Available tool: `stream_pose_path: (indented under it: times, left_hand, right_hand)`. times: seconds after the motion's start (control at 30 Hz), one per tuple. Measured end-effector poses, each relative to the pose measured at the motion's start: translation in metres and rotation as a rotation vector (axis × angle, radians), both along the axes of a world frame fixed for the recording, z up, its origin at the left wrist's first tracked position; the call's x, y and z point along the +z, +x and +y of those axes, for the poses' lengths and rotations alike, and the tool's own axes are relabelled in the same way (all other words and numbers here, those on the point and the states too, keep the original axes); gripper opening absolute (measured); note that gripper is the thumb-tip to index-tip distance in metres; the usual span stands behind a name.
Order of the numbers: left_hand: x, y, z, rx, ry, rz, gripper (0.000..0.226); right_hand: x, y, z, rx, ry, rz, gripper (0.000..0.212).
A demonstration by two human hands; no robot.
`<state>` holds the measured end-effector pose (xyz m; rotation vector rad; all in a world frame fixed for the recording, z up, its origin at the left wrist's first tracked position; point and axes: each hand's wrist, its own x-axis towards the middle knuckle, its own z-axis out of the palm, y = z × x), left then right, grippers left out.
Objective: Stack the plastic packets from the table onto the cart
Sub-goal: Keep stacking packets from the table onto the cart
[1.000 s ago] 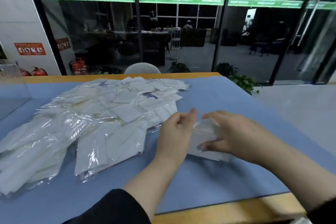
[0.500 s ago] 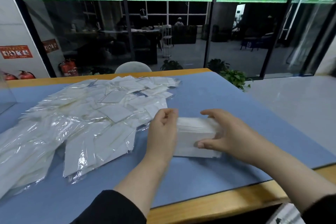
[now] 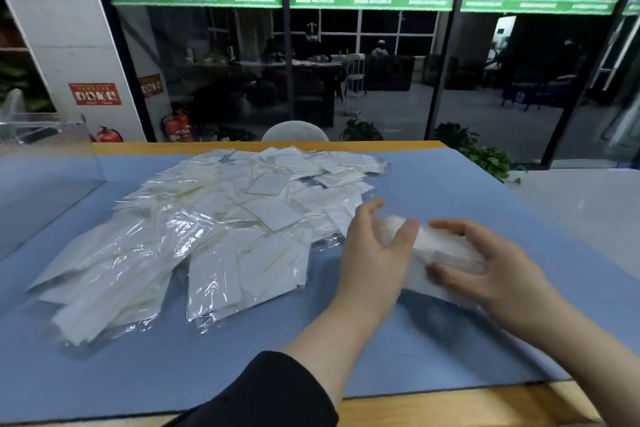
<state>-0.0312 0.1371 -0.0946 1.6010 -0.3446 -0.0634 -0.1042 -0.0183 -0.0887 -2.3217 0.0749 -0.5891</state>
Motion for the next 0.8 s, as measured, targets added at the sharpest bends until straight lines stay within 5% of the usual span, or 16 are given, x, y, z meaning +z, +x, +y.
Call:
stream_pose_path:
  times: [0.1,0.23,0.33,0.5,0.67,0.73,0.8]
  left_hand:
    - [0.010,0.002,0.022,0.080,-0.166,0.109,0.069]
    - [0.020,0.001,0.056,-0.134,-0.396,0.313,0.031]
    - [0.033,0.014,0.085,-0.067,-0.583,0.263,0.024]
    - [0.062,0.075,0.140,0.210,-0.692,0.164,0.016]
    - [0.054,0.121,0.146,0.329,-0.634,0.210,0.013]
    - [0.041,0.128,0.142,0.286,-0.621,0.286,0.016]
    - [0.032,0.131,0.137,0.219,-0.607,0.339,0.021]
  right_hand:
    - [0.022,0.013,0.021,-0.003,0.265,-0.157,0.046]
    - [0.041,0.034,0.073,0.231,0.518,-0.117,0.050]
    - [0.044,0.059,0.103,0.381,0.549,-0.067,0.045]
    - [0.041,0.111,0.090,0.206,0.087,-0.081,0.029]
    - [0.031,0.150,0.065,0.255,-0.477,0.427,0.058]
    - [0.029,0.160,0.069,0.270,-0.438,0.420,0.056]
    - [0.027,0.168,0.081,0.280,-0.188,0.269,0.052]
